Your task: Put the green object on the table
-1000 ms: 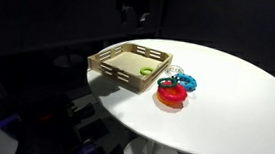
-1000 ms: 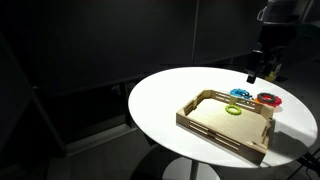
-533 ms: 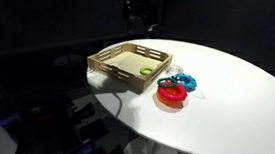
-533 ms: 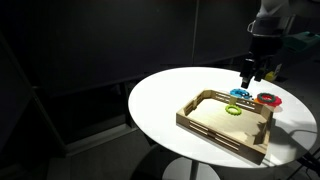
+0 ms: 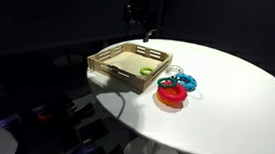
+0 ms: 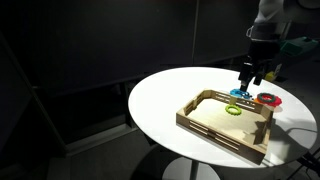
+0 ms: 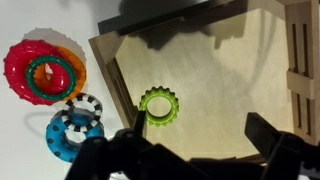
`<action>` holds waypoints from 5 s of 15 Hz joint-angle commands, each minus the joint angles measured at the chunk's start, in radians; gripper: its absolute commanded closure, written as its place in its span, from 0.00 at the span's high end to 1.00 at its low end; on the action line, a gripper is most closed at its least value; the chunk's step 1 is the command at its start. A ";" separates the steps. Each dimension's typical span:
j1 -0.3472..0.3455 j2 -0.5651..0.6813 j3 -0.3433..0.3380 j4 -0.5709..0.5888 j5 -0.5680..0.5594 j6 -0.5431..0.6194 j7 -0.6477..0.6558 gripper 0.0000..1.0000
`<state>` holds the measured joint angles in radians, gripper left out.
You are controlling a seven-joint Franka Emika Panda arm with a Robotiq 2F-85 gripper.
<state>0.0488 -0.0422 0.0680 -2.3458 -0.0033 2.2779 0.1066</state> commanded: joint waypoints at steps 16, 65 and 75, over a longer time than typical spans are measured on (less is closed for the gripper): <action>0.001 0.280 -0.019 0.013 0.013 0.350 -0.021 1.00; -0.005 0.251 0.004 0.046 0.051 0.348 -0.053 0.07; -0.039 0.178 -0.079 0.054 0.011 0.294 -0.005 0.07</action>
<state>0.0333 0.1573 0.0159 -2.2923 0.0153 2.6102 0.0936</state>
